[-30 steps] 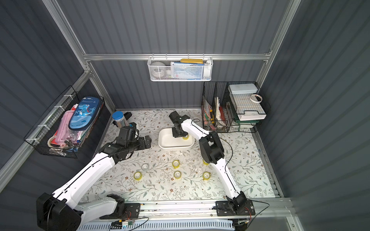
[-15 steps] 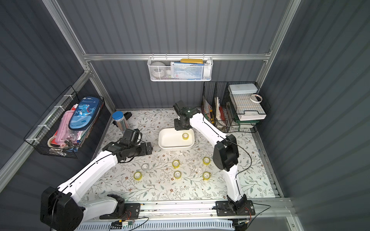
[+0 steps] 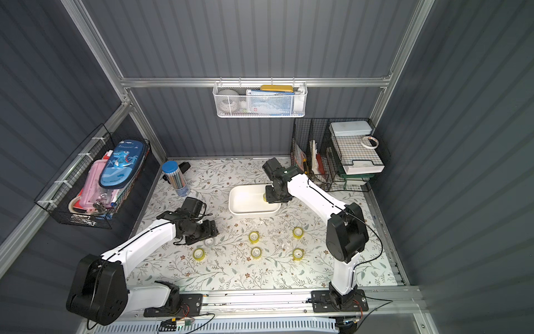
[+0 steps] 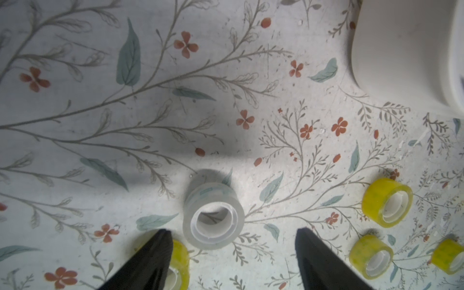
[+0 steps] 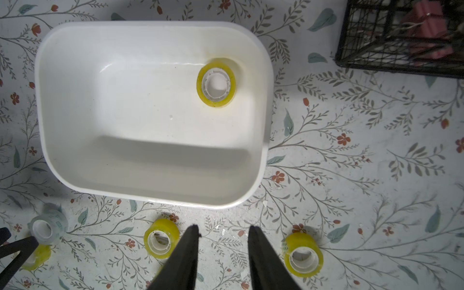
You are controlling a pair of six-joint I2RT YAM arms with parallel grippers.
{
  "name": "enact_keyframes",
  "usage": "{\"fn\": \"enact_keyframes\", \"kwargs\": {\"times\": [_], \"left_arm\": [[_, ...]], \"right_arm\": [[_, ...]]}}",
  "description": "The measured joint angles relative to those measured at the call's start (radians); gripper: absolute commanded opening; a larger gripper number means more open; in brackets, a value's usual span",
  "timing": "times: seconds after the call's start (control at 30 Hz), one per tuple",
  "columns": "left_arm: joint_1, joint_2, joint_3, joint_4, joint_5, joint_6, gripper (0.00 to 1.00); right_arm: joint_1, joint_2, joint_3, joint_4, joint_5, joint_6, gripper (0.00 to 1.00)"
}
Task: Put the transparent tape into the storage box
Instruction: Pick up the tape at the center of the board.
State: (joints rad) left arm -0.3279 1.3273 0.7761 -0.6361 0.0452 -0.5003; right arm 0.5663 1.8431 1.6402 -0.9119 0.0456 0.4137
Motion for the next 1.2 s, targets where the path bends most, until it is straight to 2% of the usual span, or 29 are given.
{"fn": "enact_keyframes", "kwargs": {"times": [0.1,0.37,0.63,1.0,1.13,1.2], "left_arm": [[0.000,0.019,-0.004,0.009,-0.005,0.000,0.82],[0.000,0.018,-0.055,0.003,-0.073,-0.039,0.68],[0.000,-0.061,-0.063,-0.028,-0.147,-0.079,0.66],[0.000,-0.009,-0.093,-0.004,-0.151,-0.103,0.61],[0.000,0.031,-0.093,0.030,-0.154,-0.106,0.57],[0.000,0.049,-0.094,0.050,-0.155,-0.110,0.50]], "right_arm": [[0.000,-0.018,-0.008,0.006,0.003,0.002,0.38],[0.000,-0.042,-0.029,0.025,0.003,0.013,0.38],[0.000,-0.042,-0.032,0.026,0.003,0.013,0.38],[-0.002,-0.042,-0.032,0.026,0.003,0.013,0.38],[-0.003,-0.042,-0.032,0.026,0.002,0.013,0.38],[-0.003,-0.042,-0.032,0.026,0.003,0.013,0.38]]}}
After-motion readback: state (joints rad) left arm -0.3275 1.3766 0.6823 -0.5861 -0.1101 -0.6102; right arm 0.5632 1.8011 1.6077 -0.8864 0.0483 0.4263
